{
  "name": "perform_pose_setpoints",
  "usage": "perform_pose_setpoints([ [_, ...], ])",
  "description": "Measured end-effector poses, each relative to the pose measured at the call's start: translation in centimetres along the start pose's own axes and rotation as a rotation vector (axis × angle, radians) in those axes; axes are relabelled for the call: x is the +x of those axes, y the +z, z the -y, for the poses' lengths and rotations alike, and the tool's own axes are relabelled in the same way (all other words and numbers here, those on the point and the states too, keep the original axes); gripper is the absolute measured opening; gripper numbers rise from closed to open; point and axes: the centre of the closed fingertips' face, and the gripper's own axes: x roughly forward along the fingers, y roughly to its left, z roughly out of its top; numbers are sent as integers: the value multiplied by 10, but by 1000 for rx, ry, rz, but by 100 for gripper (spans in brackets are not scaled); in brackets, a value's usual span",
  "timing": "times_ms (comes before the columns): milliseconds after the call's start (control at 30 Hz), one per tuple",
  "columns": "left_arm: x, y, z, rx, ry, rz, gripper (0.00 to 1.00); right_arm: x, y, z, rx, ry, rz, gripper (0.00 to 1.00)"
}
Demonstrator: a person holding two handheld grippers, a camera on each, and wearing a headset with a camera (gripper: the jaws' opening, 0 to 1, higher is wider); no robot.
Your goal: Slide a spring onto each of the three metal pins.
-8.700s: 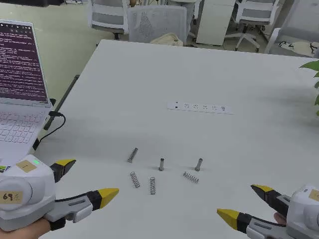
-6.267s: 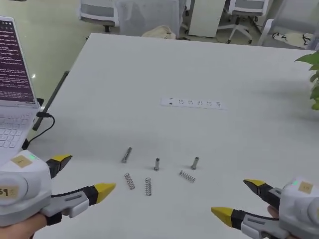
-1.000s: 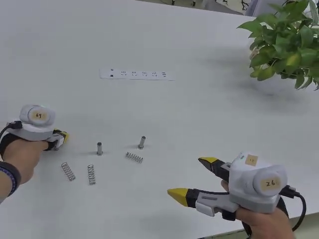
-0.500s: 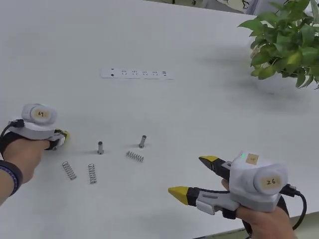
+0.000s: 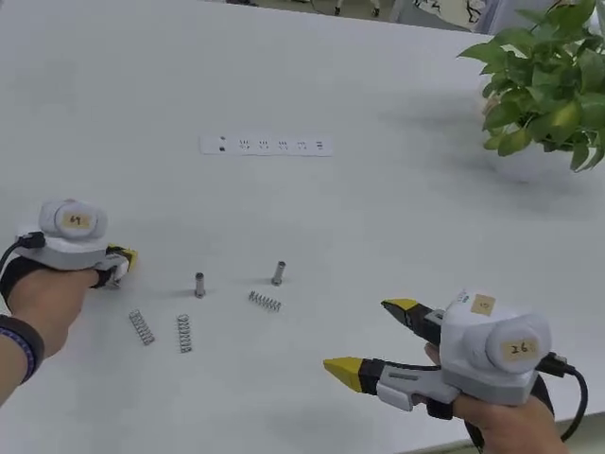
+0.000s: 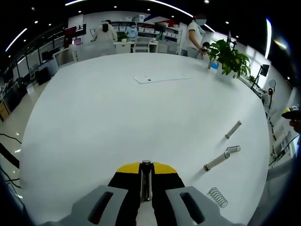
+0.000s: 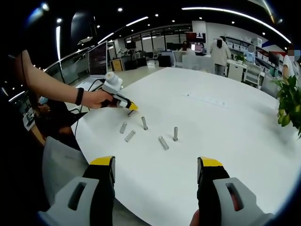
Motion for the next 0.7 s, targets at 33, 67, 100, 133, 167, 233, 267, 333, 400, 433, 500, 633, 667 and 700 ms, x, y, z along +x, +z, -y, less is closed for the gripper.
perform_pose_setpoints([
  [33,-1,0,0,0,-1,1,0,0,0,0,-1,1,0,70],
  [67,-2,0,0,0,-2,2,0,0,0,-1,-3,1,0,70],
  [100,-3,1,0,0,-1,5,0,0,1,-1,-4,1,0,70],
  [133,-5,1,0,-1,1,9,0,0,1,-1,-3,2,2,70],
  [167,-6,1,-1,-3,2,11,0,0,1,-1,-3,1,4,70],
  [233,-9,1,-1,-8,4,18,0,0,0,-1,1,-1,6,70],
  [267,-10,1,-2,-11,5,20,0,0,0,-1,3,-1,6,70],
  [333,-11,0,-2,-19,6,22,0,0,-2,-2,4,-1,5,70],
  [400,-13,-1,-3,-22,8,24,0,0,-3,-2,6,-1,4,70],
  [433,-14,-1,-2,-20,7,25,0,0,-4,-2,8,-1,4,70],
  [500,-16,-1,-2,-16,8,26,0,0,-4,-3,10,-2,4,70],
  [633,-18,-1,-2,-5,9,27,0,0,-5,-2,11,-2,5,70],
  [667,-19,0,-2,-1,10,29,0,0,-4,-2,11,-2,5,70],
  [700,-20,1,-2,0,10,30,0,0,-4,-2,9,-1,6,70],
])
